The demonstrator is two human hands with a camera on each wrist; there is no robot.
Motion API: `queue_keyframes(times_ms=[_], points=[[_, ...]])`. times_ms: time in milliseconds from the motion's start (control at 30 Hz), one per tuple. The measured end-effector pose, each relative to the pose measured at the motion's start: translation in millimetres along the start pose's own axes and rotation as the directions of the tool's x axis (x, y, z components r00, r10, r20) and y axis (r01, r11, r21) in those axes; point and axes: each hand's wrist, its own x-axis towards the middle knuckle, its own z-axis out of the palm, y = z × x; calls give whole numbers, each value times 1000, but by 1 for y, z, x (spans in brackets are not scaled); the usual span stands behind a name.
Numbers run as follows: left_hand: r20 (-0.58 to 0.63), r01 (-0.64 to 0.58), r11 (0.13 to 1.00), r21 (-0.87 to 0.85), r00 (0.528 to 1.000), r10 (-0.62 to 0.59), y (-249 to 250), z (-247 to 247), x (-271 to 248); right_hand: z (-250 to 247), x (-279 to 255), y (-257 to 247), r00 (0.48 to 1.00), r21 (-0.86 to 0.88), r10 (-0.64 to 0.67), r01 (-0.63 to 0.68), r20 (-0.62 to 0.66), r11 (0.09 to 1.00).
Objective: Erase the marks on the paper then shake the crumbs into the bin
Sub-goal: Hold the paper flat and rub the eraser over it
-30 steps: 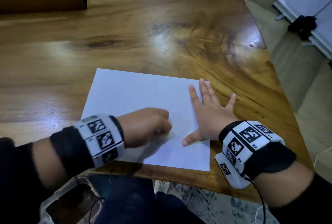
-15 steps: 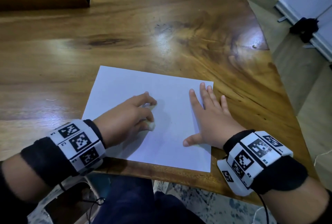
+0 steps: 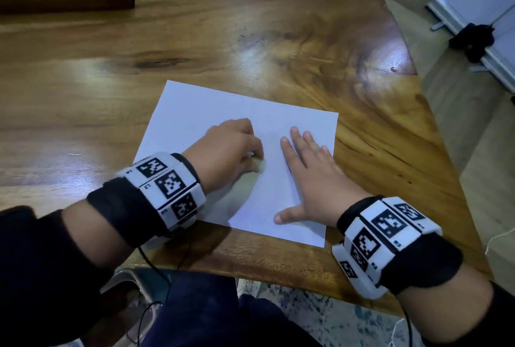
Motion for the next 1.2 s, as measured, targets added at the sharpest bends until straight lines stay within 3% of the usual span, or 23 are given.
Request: queue_keyframes(times_ms=[133,233,367,433,500,567,633,767,967,1033,1133,1200], points=[[62,9,999,54,998,-12,14,3,18,0,0,0,1000,-10,6,-6,-9,1000],[157,-82,995,57,985,72,10,4,6,0,0,0,1000,-12,8,-8,-10,1000],[410,-193,980,52,899,156,7,4,-22,0,-1,0,1000,-10,6,-6,-2,1000],[392,-173,981,84,911,127,8,1,-13,0,-1,0,1000,-12,8,-8,-1,1000],[268,-127,986,107,959,94,8,-1,7,0,-1,-1,1000,-12,8,-8,-3,1000],[200,-108,990,89,976,89,8,0,14,0,0,0,1000,-14,8,-8,-6,1000],[252,-127,990,55,962,109,5,0,-1,0,0,0,1000,-5,7,-7,-6,1000],[451,-158,987,-1,881,142,-1,1,-36,0,0,1,1000,9,1,-1,-12,1000],[241,-124,990,68,965,105,7,1,3,0,0,1,1000,13,5,-5,-16,1000],[292,-152,987,58,948,129,6,2,-6,0,0,0,1000,23,7,-7,-14,1000],[461,-185,981,50,876,142,6,2,-26,0,-1,1,1000,37,6,-5,-28,999],[427,-180,983,45,892,144,10,-1,-16,1,-1,0,999,51,8,-6,-38,999]])
